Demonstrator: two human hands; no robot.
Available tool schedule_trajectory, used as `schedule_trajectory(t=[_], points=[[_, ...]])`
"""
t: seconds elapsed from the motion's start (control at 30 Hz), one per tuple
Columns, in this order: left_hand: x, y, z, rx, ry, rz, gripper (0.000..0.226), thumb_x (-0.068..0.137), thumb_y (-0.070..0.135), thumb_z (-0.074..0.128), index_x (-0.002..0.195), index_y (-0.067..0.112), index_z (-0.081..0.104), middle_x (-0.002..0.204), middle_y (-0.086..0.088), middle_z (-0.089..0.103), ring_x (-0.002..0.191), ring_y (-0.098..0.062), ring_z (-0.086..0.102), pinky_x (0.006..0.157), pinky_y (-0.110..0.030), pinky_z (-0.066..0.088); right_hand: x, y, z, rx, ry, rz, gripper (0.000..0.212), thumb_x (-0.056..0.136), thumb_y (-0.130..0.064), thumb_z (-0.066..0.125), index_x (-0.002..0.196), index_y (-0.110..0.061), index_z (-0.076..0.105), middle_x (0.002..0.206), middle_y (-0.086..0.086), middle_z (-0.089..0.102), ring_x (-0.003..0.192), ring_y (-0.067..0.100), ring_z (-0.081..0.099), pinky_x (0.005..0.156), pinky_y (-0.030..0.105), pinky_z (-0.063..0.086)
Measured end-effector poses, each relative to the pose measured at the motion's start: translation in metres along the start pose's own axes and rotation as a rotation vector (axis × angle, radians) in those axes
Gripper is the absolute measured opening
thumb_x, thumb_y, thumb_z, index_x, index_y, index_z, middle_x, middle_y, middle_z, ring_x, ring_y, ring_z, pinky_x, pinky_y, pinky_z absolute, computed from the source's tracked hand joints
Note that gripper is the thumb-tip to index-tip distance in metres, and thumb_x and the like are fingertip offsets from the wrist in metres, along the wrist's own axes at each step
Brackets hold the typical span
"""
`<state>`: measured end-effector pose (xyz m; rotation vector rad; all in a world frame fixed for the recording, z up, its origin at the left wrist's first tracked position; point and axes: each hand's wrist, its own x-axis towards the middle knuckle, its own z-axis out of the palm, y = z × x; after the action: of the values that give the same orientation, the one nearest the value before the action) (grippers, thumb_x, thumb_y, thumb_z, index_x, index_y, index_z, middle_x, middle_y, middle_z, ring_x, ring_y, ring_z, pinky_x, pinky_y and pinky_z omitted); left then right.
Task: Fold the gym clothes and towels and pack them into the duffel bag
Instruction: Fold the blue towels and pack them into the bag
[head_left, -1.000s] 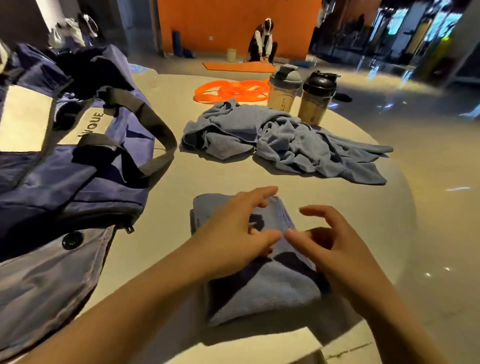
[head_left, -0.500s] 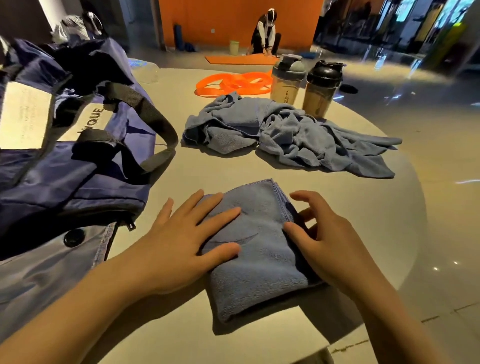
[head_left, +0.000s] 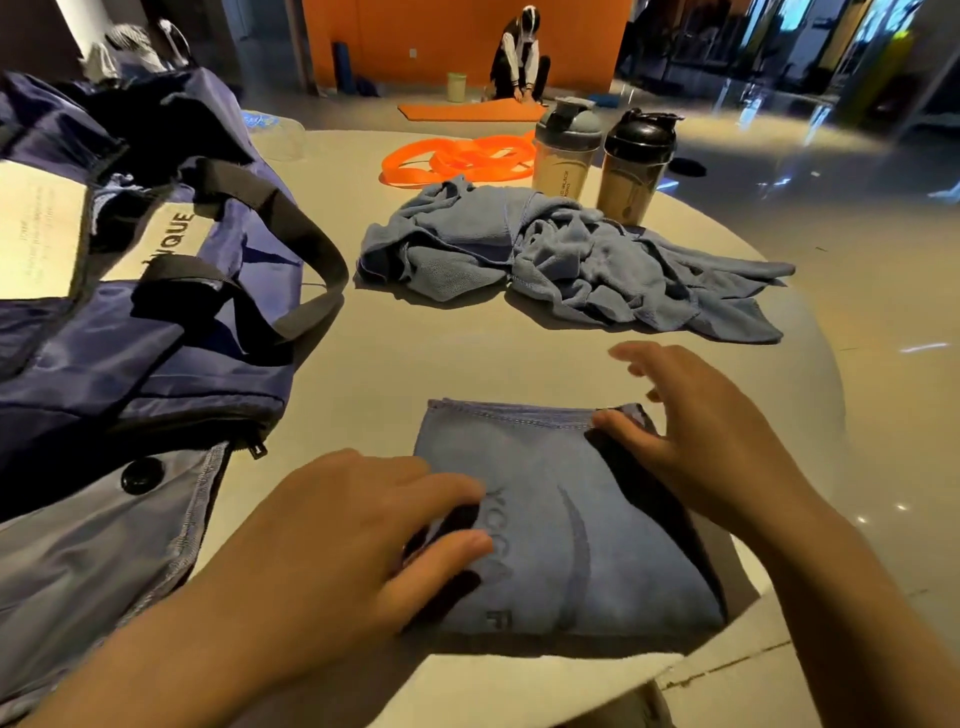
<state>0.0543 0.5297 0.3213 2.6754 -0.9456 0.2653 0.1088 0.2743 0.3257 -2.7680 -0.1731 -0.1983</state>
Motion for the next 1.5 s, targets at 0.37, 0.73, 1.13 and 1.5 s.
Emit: schedule_trajectory(t=[0.37, 0.73, 1.13, 1.5], points=[[0.065, -0.009, 0.039, -0.02, -0.315, 0.027, 0.075, 0.08, 0.081, 0.01, 0.147, 0.051, -0.002, 0.158, 0.022, -0.003, 0.139, 0.0, 0.001, 0.112, -0.021, -0.002, -0.072, 0.003, 0.025, 0.056, 0.033, 0.031, 0.042, 0.089, -0.054, 0.025, 0.122, -0.046, 0.05, 0.125, -0.018, 0.052, 0.094, -0.001, 0.046, 0.091, 0.05, 0.045], [0.013, 0.014, 0.003, 0.01, -0.164, -0.008, 0.059, 0.084, 0.082, 0.023, 0.125, 0.05, 0.052, 0.117, 0.027, 0.056, 0.098, 0.005, 0.045, 0.067, -0.01, 0.038, 0.034, 0.043, 0.007, -0.107, 0.05, 0.043, 0.057, 0.084, -0.064, 0.04, 0.122, -0.025, 0.059, 0.129, 0.0, 0.059, 0.112, 0.02, 0.055, 0.096, 0.045, 0.042], [0.111, 0.029, 0.061, 0.0, -0.392, 0.004, 0.096, 0.068, 0.089, 0.014, 0.146, 0.044, -0.02, 0.155, 0.014, -0.028, 0.141, -0.006, -0.027, 0.112, -0.052, -0.022, -0.046, 0.037, -0.009, 0.256, -0.143, 0.218, 0.059, 0.079, -0.058, 0.057, 0.124, -0.057, 0.018, 0.083, -0.013, 0.058, 0.074, 0.005, 0.059, 0.065, 0.021, 0.05], [0.098, 0.023, 0.06, -0.221, -0.38, -0.097, 0.129, 0.055, 0.09, 0.054, 0.147, 0.04, -0.022, 0.153, 0.027, -0.021, 0.136, 0.008, -0.023, 0.115, -0.035, -0.02, -0.026, 0.034, -0.019, 0.438, -0.103, 0.193, 0.045, 0.088, -0.04, 0.058, 0.121, -0.054, 0.032, 0.093, -0.012, 0.053, 0.08, 0.013, 0.06, 0.074, 0.032, 0.055]])
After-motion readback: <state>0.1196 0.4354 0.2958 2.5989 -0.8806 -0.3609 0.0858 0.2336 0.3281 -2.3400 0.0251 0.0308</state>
